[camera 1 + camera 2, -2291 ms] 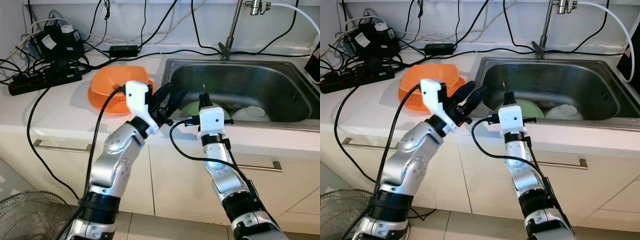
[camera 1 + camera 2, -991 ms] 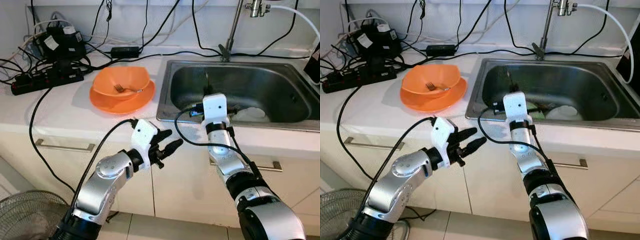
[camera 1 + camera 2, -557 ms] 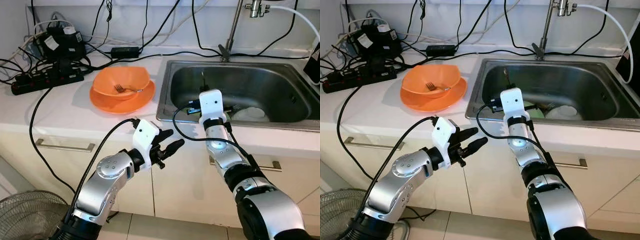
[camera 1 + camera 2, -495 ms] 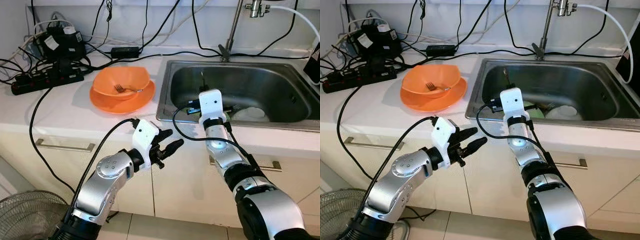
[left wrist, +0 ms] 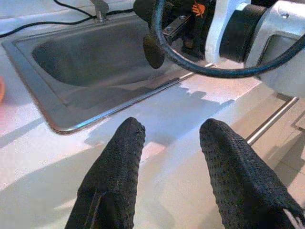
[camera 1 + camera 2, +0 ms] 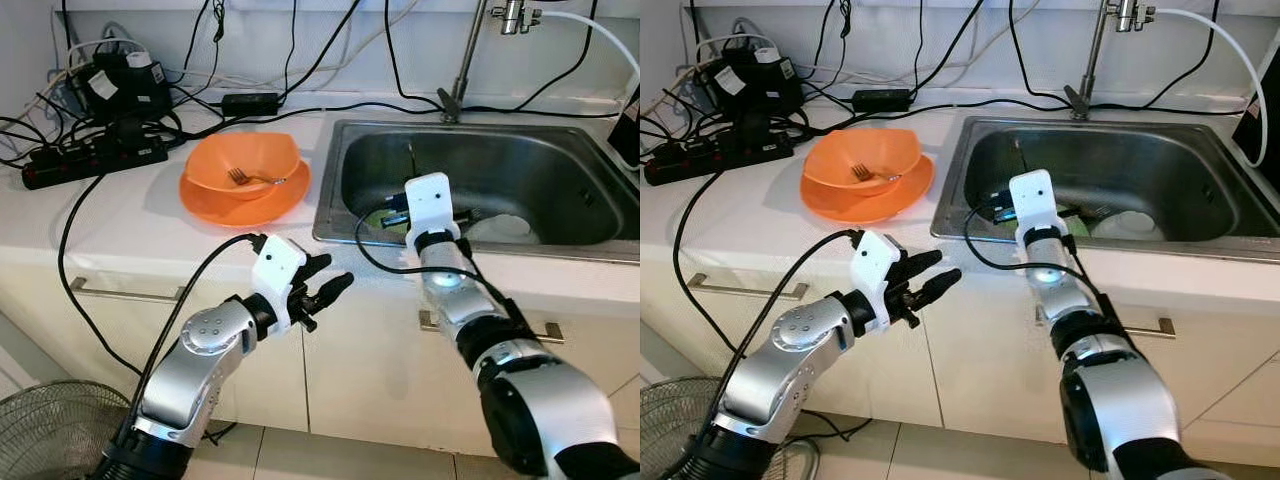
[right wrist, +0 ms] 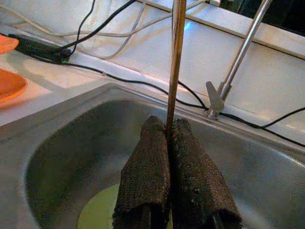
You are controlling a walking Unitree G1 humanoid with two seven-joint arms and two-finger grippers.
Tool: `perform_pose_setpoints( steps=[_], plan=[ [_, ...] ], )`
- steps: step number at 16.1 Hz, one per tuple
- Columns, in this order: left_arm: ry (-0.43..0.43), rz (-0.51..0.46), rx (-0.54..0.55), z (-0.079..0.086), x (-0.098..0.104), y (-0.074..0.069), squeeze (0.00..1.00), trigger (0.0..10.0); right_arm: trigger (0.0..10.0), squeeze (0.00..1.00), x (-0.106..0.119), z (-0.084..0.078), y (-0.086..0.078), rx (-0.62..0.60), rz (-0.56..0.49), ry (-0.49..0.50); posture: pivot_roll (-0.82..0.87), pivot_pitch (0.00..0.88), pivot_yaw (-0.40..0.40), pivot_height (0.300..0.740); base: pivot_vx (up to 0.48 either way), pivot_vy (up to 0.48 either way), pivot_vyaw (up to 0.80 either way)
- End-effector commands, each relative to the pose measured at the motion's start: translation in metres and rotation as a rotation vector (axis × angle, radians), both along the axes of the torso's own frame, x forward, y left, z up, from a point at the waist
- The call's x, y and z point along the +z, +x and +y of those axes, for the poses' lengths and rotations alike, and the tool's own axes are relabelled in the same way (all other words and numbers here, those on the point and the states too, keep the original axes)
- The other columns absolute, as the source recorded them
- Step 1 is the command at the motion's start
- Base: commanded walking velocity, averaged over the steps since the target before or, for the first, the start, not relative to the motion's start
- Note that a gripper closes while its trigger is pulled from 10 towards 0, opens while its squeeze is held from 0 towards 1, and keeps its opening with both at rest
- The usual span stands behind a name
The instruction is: Kitchen organization
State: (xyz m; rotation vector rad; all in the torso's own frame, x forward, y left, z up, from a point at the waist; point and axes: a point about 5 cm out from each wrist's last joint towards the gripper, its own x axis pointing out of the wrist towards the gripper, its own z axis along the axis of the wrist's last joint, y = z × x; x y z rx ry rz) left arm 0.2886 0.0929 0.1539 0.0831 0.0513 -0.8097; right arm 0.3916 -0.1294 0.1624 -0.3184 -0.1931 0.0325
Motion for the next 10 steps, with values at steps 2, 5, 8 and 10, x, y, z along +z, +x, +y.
perform_pose_setpoints(
  steps=[2, 5, 8, 10],
  plan=[
    [0.014, -0.009, 0.016, 0.005, 0.002, -0.001, 0.0, 10.0, 10.0, 0.0, 0.006, -0.003, 0.004, 0.007, 0.012, -0.001, 0.16, 0.025, 0.045, 0.74, 0.0, 0.0, 0.0],
    [0.017, -0.008, 0.017, 0.004, 0.002, -0.001, 0.0, 10.0, 10.0, 0.0, 0.002, -0.009, 0.004, 0.013, 0.051, -0.017, 0.16, 0.03, 0.04, 0.74, 0.0, 0.0, 0.0],
    [0.022, -0.006, 0.017, 0.005, 0.001, -0.002, 0.0, 10.0, 10.0, 0.0, -0.001, -0.012, 0.003, 0.011, 0.07, -0.018, 0.17, 0.032, 0.04, 0.74, 0.0, 0.0, 0.0],
    [0.023, -0.003, 0.018, 0.005, 0.001, -0.002, 0.0, 10.0, 10.0, 0.0, -0.005, -0.011, 0.003, 0.021, 0.089, -0.021, 0.17, 0.032, 0.039, 0.74, 0.0, 0.0, 0.0]
  ],
)
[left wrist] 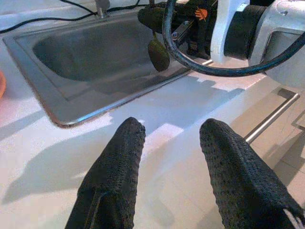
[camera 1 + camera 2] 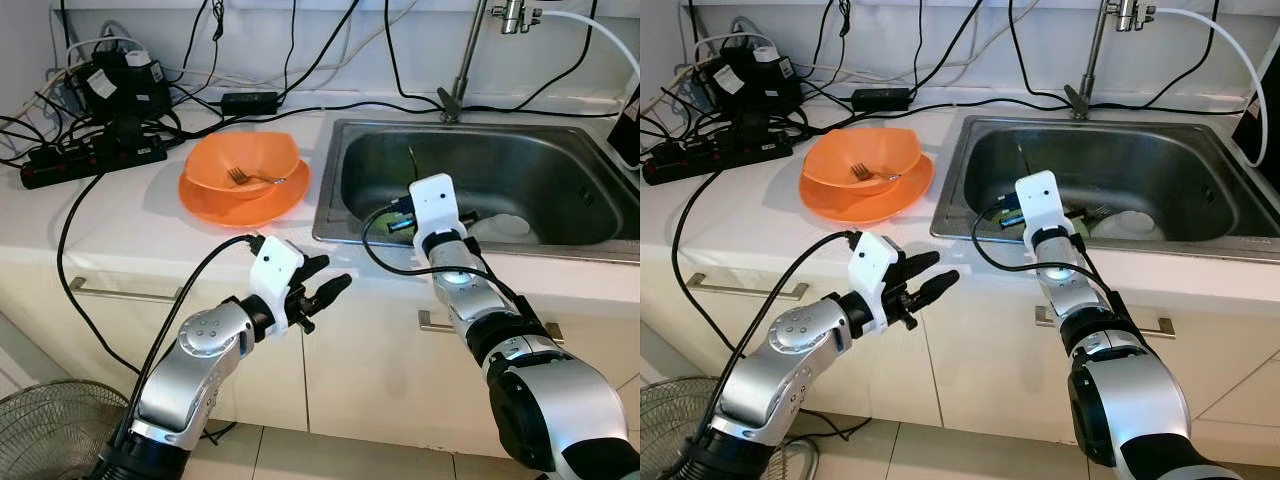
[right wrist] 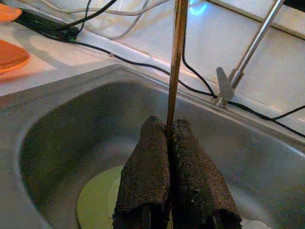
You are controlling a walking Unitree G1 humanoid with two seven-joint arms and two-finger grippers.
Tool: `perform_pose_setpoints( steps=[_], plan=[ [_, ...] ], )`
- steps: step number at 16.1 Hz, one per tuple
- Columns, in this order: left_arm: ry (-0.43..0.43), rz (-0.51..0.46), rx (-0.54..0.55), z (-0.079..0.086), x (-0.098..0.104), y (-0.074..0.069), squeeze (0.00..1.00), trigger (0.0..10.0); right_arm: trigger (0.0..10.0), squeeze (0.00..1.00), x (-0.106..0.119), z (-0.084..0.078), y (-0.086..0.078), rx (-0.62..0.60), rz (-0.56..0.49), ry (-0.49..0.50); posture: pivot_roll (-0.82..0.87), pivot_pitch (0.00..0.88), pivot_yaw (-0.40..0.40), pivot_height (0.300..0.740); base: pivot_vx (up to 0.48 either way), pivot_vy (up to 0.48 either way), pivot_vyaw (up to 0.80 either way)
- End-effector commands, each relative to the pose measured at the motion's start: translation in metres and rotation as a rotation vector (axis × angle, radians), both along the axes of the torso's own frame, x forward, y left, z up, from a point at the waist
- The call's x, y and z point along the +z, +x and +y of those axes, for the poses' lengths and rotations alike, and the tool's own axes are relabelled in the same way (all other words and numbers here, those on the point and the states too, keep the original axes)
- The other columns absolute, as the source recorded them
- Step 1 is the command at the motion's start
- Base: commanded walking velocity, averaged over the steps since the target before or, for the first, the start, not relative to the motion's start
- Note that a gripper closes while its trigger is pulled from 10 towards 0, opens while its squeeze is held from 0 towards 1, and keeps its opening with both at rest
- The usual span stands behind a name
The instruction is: Kitchen organization
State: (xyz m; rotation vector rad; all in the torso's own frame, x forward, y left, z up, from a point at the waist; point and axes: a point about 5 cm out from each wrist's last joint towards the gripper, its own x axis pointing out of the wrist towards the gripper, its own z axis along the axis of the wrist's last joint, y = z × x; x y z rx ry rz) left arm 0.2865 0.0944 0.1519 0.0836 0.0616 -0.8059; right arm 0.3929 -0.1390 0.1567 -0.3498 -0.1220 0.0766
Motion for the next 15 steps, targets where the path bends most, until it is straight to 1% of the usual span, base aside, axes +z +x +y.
perform_pose_setpoints(
  steps=[1, 2, 3, 4, 5, 6, 7, 8, 9, 11, 12, 13, 15],
  plan=[
    [0.019, -0.012, 0.014, 0.0032, 0.0027, 0.0001, 0.0, 10.0, 10.0, 0.0, -0.0013, -0.0017, 0.0008, -0.008, 0.025, 0.018, 0.17, 0.031, 0.039, 0.74, 0.0, 0.0, 0.0],
    [0.019, -0.011, 0.014, 0.0028, 0.0025, -0.0001, 0.0, 10.0, 10.0, 0.0, -0.0024, -0.0015, 0.0005, -0.008, 0.03, 0.019, 0.17, 0.031, 0.039, 0.74, 0.0, 0.0, 0.0],
    [0.019, -0.011, 0.012, 0.0021, 0.0023, -0.0004, 0.0, 10.0, 10.0, 0.4, -0.0042, -0.0009, -0.0001, -0.005, 0.036, 0.019, 0.17, 0.031, 0.039, 0.74, 0.0, 0.0, 0.0],
    [0.02, -0.011, 0.011, 0.0018, 0.0022, -0.0005, 0.0, 10.0, 10.0, 0.47, -0.0055, 0.0001, -0.0005, 0.0, 0.041, 0.02, 0.17, 0.031, 0.04, 0.74, 0.0, 0.0, 0.0],
    [0.021, -0.01, 0.011, 0.0017, 0.0021, -0.0007, 0.0, 10.0, 10.0, 0.78, -0.0065, 0.001, -0.0009, 0.006, 0.044, 0.02, 0.17, 0.032, 0.039, 0.74, 0.0, 0.0, 0.0],
    [0.022, -0.01, 0.011, 0.0016, 0.0019, -0.0008, 0.0, 10.0, 10.0, 0.78, -0.0071, 0.0015, -0.0012, 0.007, 0.046, 0.018, 0.17, 0.032, 0.039, 0.74, 0.0, 0.0, 0.0],
    [0.022, -0.01, 0.011, 0.0018, 0.0019, -0.0009, 0.0, 10.0, 10.0, 0.7, -0.0073, 0.0017, -0.0012, 0.007, 0.046, 0.017, 0.17, 0.034, 0.04, 0.74, 0.0, 0.0, 0.0],
    [0.023, -0.009, 0.011, 0.002, 0.0016, -0.0009, 0.0, 10.0, 10.0, 0.2, -0.0075, 0.0019, -0.0013, 0.005, 0.047, 0.016, 0.17, 0.034, 0.04, 0.74, 0.0, 0.0, 0.0],
    [0.024, -0.008, 0.011, 0.002, 0.0013, -0.001, 0.0, 10.0, 10.0, 0.0, -0.0077, 0.0021, -0.0013, 0.005, 0.048, 0.015, 0.17, 0.034, 0.04, 0.74, 0.0, 0.0, 0.0],
    [0.026, -0.006, 0.011, 0.0018, 0.0007, -0.0013, 0.0, 10.0, 10.0, 0.0, -0.0084, 0.0027, -0.0015, 0.01, 0.053, 0.017, 0.17, 0.034, 0.039, 0.74, 0.0, 0.0, 0.0],
    [0.028, -0.007, 0.012, 0.0019, 0.0005, -0.0012, 0.0, 10.0, 10.0, 0.05, -0.0082, 0.0034, -0.0015, 0.013, 0.051, 0.019, 0.17, 0.033, 0.039, 0.74, 0.0, 0.0, 0.0],
    [0.029, -0.007, 0.012, 0.002, 0.0004, -0.001, 0.0, 10.0, 10.0, 0.0, -0.0078, 0.0035, -0.0015, 0.011, 0.048, 0.017, 0.17, 0.031, 0.04, 0.74, 0.0, 0.0, 0.0],
    [0.032, -0.013, 0.015, 0.0018, 0.0009, -0.0002, 0.0, 10.0, 10.0, 0.0, -0.0028, 0.0036, -0.0006, 0.004, 0.015, 0.021, 0.17, 0.03, 0.04, 0.74, 0.0, 0.0, 0.0]
  ],
)
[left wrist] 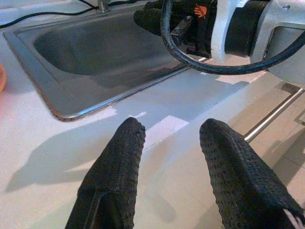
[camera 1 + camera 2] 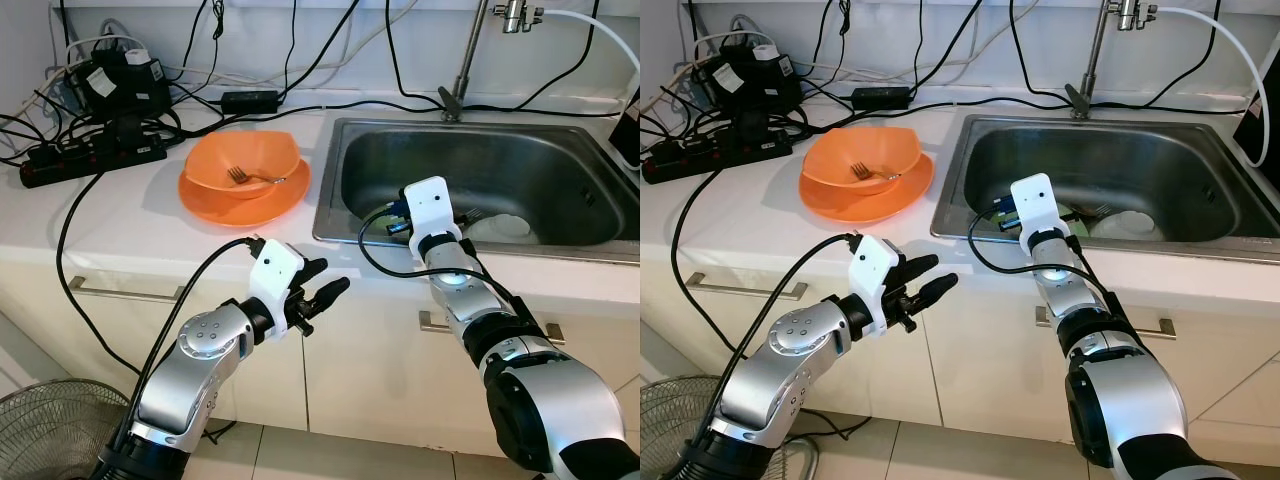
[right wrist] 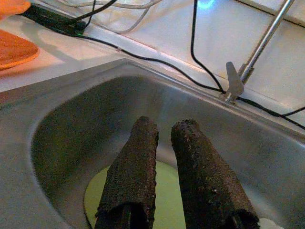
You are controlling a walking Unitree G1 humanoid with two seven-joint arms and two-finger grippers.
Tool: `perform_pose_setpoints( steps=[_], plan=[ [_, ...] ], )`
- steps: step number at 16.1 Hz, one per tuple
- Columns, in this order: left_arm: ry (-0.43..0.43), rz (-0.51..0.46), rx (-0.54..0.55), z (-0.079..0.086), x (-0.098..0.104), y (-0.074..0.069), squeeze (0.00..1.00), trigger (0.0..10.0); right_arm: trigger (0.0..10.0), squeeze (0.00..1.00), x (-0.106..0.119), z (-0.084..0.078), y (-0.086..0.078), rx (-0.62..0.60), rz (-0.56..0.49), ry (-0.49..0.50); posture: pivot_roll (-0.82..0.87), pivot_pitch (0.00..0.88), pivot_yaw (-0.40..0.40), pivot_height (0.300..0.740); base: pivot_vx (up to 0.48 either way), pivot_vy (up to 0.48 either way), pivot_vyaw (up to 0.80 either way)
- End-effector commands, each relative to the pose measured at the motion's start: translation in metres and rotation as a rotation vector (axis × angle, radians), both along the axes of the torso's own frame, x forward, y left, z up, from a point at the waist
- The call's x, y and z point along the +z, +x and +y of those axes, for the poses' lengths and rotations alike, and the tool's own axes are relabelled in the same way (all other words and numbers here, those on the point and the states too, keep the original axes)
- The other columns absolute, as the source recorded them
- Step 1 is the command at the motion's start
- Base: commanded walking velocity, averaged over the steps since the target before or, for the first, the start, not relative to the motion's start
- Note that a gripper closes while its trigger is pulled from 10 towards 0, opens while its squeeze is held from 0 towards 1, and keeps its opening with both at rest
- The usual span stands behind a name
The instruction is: Kitchen organization
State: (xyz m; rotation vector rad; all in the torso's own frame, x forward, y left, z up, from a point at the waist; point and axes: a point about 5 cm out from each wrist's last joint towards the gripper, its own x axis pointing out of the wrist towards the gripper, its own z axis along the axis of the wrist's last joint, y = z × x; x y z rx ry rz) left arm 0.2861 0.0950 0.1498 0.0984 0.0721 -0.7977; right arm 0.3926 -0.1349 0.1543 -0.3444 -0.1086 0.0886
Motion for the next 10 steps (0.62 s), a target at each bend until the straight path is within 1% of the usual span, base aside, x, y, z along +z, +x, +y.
perform_pose_setpoints(
  steps=[1, 4, 5, 6, 10],
  plan=[
    [0.012, -0.024, 0.012, 0.001, 0.004, 0.001, 0.0, 10.0, 10.0, 0.0, 0.005, 0.001, 0.0, -0.003, -0.038, 0.025, 0.17, 0.03, 0.042, 0.74, 0.0, 0.0, 0.0],
    [0.002, -0.069, 0.056, 0.0, 0.008, 0.006, 0.0, 10.0, 10.0, 0.0, 0.026, 0.006, 0.0, 0.026, -0.18, 0.066, 0.16, 0.026, 0.045, 0.74, 0.0, 0.0, 0.0],
    [0.0, -0.069, 0.055, 0.0, 0.008, 0.006, 0.0, 10.0, 10.0, 0.0, 0.029, 0.007, -0.001, 0.035, -0.209, 0.075, 0.15, 0.024, 0.047, 0.74, 0.0, 0.0, 0.0],
    [-0.007, -0.072, 0.051, -0.002, 0.009, 0.007, 0.0, 10.0, 10.0, 0.0, 0.035, 0.008, -0.004, 0.046, -0.277, 0.095, 0.14, 0.018, 0.051, 0.74, 0.0, 0.0, 0.0],
    [-0.019, -0.097, 0.085, -0.003, 0.011, 0.012, 0.0, 10.0, 10.0, 0.0, 0.036, 0.004, -0.011, 0.025, -0.341, 0.142, 0.13, 0.012, 0.055, 0.74, 0.0, 0.0, 0.0]
  ],
)
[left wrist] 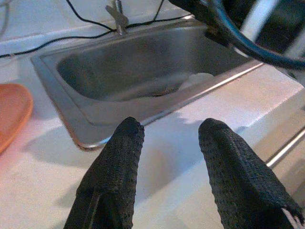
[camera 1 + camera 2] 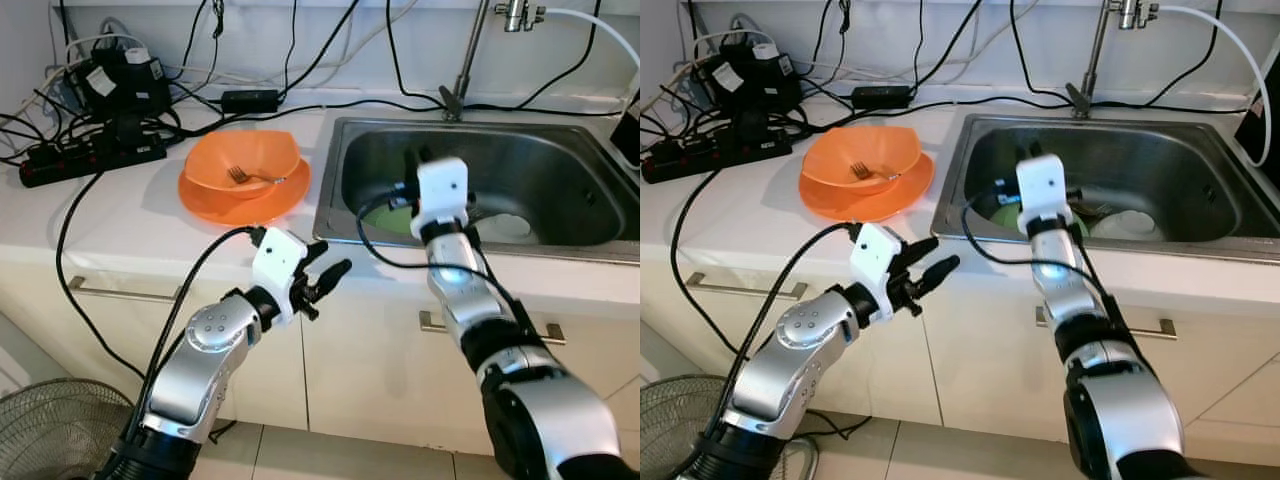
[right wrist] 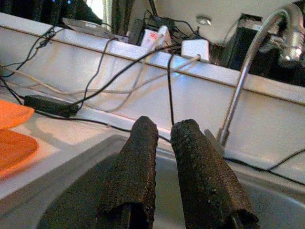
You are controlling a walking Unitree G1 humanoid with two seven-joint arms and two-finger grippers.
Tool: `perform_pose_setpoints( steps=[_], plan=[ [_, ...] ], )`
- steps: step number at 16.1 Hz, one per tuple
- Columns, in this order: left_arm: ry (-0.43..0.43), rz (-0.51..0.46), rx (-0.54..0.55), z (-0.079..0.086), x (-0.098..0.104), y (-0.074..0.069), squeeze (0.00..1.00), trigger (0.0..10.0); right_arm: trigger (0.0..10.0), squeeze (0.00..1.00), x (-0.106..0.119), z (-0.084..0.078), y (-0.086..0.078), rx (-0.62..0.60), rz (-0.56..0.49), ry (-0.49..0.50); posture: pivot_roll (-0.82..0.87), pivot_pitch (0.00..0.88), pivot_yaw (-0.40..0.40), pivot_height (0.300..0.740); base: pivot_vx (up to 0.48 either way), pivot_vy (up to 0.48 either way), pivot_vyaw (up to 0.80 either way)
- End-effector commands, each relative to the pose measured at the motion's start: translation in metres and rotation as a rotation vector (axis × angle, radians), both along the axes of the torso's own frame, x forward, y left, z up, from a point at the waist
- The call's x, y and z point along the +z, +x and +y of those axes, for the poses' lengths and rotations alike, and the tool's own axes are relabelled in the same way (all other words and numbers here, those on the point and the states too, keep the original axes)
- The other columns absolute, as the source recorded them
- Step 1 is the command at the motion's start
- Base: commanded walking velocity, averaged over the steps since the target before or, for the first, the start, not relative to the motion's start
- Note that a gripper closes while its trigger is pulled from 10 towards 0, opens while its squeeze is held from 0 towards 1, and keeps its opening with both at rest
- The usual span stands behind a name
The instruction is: Kitchen organization
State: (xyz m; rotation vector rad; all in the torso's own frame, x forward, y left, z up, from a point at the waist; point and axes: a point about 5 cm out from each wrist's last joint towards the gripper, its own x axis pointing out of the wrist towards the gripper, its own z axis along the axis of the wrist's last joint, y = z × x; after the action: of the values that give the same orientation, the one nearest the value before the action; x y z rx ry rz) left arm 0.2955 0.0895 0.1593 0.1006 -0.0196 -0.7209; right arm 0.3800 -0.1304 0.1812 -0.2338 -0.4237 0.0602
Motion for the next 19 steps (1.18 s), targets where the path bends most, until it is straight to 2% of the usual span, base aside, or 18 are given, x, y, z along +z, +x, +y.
perform_pose_setpoints(
  steps=[1, 6, 10, 16, 19],
  plan=[
    [0.004, -0.014, 0.024, 0.002, 0.001, 0.003, 0.0, 10.0, 10.0, 0.0, 0.005, -0.002, -0.003, -0.01, -0.05, 0.037, 0.12, 0.007, 0.057, 0.74, 0.0, 0.0, 0.0],
    [-0.025, -0.027, 0.035, 0.001, 0.0, 0.004, 0.0, 10.0, 10.0, 0.0, -0.017, -0.009, -0.028, -0.034, -0.069, 0.028, 0.09, 0.0, 0.058, 0.74, 0.0, 0.0, 0.0],
    [-0.066, -0.05, 0.08, 0.003, 0.003, 0.008, 0.0, 10.0, 10.0, 0.0, -0.03, -0.011, -0.043, -0.059, -0.052, 0.066, 0.09, 0.0, 0.058, 0.74, 0.0, 0.0, 0.0],
    [-0.092, -0.076, 0.132, 0.004, 0.004, 0.011, 0.0, 10.0, 10.0, 0.0, -0.046, 0.002, -0.065, -0.029, 0.003, 0.101, 0.09, 0.019, 0.054, 0.74, 0.0, 0.0, 0.0],
    [-0.094, -0.094, 0.168, 0.006, 0.005, 0.013, 0.0, 10.0, 10.0, 0.0, -0.05, 0.004, -0.068, -0.033, 0.027, 0.105, 0.09, 0.024, 0.054, 0.74, 0.0, 0.0, 0.0]
  ],
)
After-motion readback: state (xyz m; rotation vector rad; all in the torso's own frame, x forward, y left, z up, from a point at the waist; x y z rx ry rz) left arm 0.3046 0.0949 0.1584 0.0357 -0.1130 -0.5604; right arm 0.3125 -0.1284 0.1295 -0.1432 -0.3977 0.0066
